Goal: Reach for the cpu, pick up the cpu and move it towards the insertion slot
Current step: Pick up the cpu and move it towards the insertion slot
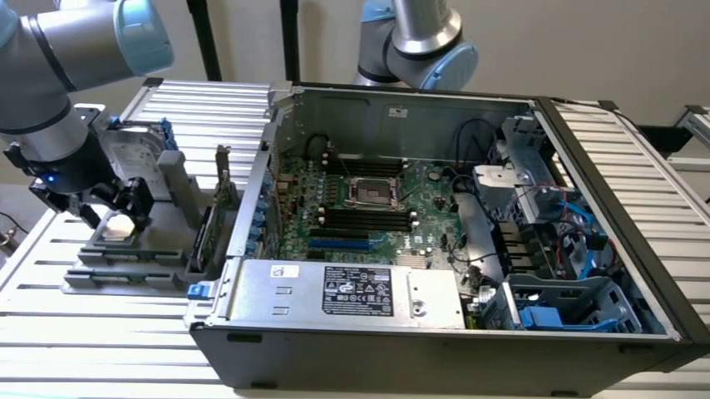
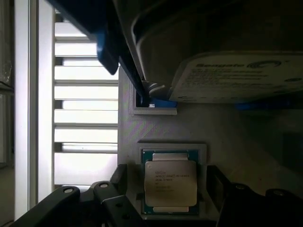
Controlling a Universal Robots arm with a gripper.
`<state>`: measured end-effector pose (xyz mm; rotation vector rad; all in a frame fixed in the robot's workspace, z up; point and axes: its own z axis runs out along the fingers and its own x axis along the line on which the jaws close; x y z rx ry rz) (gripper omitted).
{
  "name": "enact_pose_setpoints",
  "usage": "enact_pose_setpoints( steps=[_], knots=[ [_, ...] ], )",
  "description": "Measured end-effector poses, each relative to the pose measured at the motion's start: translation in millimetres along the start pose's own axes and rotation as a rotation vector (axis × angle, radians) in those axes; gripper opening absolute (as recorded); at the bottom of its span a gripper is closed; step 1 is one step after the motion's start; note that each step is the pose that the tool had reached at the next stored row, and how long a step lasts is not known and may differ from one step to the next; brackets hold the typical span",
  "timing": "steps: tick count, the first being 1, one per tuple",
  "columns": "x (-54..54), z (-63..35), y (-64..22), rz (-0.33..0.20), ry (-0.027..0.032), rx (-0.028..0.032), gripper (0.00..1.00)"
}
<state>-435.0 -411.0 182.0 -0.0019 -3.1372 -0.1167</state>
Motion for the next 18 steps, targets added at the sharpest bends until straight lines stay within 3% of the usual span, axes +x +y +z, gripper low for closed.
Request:
enact_pose_setpoints(
  steps=[13,14,18],
  knots=[
    [-0.2,0.3,-0.9,0.000,0.0020,-0.0052,0.75],
    [-0.4,0.4,-0.8,0.000,0.0024,-0.0054,0.68],
    [-1.4,0.2,-0.9,0.000,0.0070,-0.0057,0.68]
  ],
)
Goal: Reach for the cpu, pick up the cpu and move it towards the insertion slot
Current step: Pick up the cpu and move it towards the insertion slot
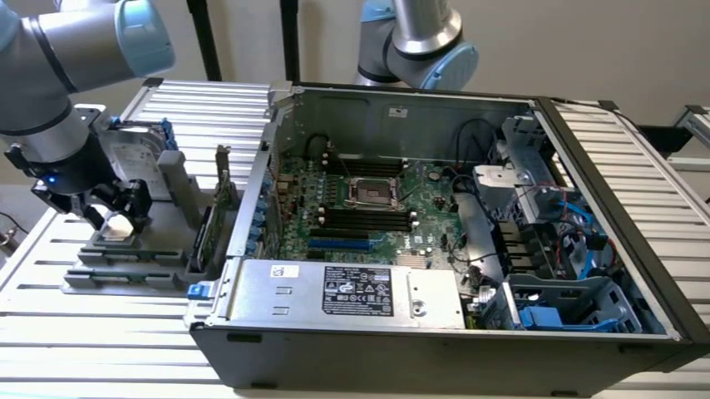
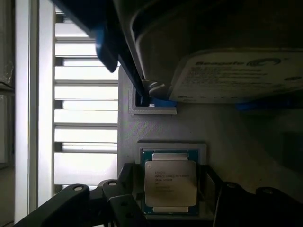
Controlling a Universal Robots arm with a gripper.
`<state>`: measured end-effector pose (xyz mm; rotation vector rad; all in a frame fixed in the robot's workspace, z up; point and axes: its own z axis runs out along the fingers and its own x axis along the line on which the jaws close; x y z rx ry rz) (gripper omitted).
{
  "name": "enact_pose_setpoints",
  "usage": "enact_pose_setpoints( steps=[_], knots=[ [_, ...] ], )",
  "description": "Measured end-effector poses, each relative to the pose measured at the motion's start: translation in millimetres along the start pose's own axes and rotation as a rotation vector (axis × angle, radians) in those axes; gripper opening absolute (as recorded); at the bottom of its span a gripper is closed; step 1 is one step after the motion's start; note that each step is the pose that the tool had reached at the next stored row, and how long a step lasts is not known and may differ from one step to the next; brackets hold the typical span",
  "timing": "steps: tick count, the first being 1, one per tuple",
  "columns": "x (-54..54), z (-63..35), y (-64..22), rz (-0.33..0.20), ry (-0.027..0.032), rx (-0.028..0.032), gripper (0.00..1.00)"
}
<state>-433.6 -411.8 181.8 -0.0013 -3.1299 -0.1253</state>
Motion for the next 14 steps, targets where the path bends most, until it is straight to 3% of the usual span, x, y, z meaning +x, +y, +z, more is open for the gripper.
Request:
enact_pose_setpoints(
  steps=[2,3,8,14],
  knots=[
    [-0.5,-0.7,0.1,0.000,0.0039,-0.0001,0.65],
    [-0.7,-1.3,0.1,0.001,0.0061,0.0000,0.58],
    [-1.8,-5.8,0.5,0.001,0.0167,0.0000,0.58],
    [-2.5,-7.1,0.6,0.002,0.0206,0.0000,0.58]
  ],
)
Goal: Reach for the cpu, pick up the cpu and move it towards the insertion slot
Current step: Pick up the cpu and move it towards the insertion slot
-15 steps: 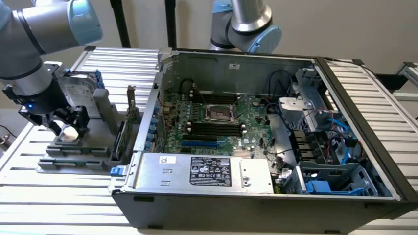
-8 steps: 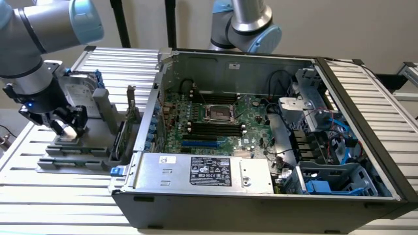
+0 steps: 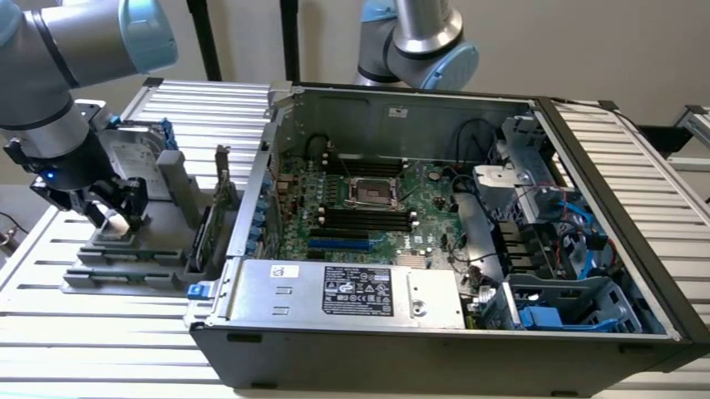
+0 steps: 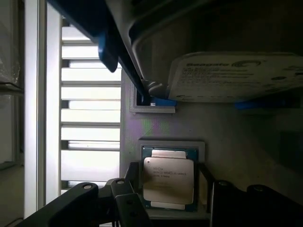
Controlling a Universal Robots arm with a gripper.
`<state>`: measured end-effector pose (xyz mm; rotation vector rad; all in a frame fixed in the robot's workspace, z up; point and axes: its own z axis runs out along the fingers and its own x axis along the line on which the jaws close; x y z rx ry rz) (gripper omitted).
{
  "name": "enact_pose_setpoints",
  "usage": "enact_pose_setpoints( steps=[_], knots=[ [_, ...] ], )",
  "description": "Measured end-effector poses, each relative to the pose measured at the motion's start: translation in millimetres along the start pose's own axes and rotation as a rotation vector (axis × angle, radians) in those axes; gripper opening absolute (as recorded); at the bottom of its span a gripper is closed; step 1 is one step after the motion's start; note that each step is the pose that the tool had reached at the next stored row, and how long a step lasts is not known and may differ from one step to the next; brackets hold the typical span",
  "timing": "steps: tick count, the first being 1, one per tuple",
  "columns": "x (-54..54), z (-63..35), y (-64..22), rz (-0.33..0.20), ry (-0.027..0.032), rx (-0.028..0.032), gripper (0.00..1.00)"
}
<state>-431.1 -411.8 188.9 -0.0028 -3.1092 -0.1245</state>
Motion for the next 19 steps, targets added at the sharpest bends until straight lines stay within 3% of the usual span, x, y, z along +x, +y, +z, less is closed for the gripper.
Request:
enact_pose_setpoints(
  steps=[19],
  knots=[
    [-0.2,3.2,-0.3,0.000,0.0000,0.0000,0.58]
  ],
)
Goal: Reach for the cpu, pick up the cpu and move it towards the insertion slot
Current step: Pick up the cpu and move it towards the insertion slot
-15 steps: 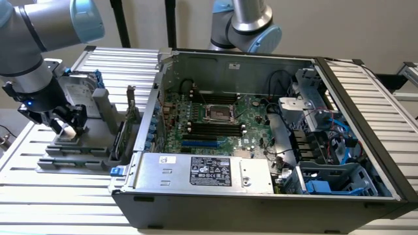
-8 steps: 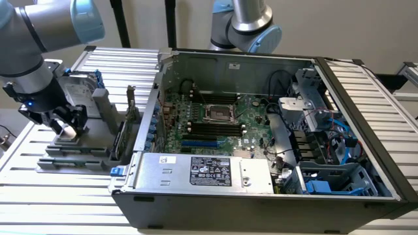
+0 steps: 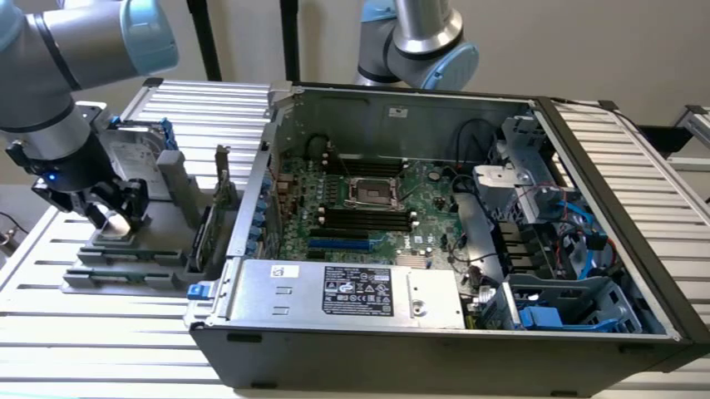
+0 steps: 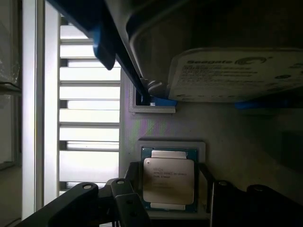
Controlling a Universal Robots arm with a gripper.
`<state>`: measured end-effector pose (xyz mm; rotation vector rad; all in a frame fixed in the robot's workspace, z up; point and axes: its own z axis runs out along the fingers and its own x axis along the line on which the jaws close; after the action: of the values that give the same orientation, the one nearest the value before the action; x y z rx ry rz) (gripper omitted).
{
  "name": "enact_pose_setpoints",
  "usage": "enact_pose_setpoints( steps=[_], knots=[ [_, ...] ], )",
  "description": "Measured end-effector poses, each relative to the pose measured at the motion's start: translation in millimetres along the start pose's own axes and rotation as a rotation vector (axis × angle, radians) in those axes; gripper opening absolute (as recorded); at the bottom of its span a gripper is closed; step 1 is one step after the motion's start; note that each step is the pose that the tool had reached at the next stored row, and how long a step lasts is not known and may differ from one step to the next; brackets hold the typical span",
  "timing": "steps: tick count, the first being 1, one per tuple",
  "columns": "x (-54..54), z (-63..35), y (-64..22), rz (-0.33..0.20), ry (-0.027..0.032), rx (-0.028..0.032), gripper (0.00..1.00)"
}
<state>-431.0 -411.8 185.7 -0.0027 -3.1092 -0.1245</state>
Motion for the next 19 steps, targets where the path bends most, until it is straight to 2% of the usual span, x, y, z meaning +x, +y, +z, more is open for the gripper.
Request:
enact_pose_setpoints(
  steps=[8,19],
  knots=[
    [-0.1,0.8,-0.1,-0.003,0.0002,0.0010,0.58],
    [-0.1,1.7,-0.1,-0.015,0.0011,0.0091,0.58]
  ],
)
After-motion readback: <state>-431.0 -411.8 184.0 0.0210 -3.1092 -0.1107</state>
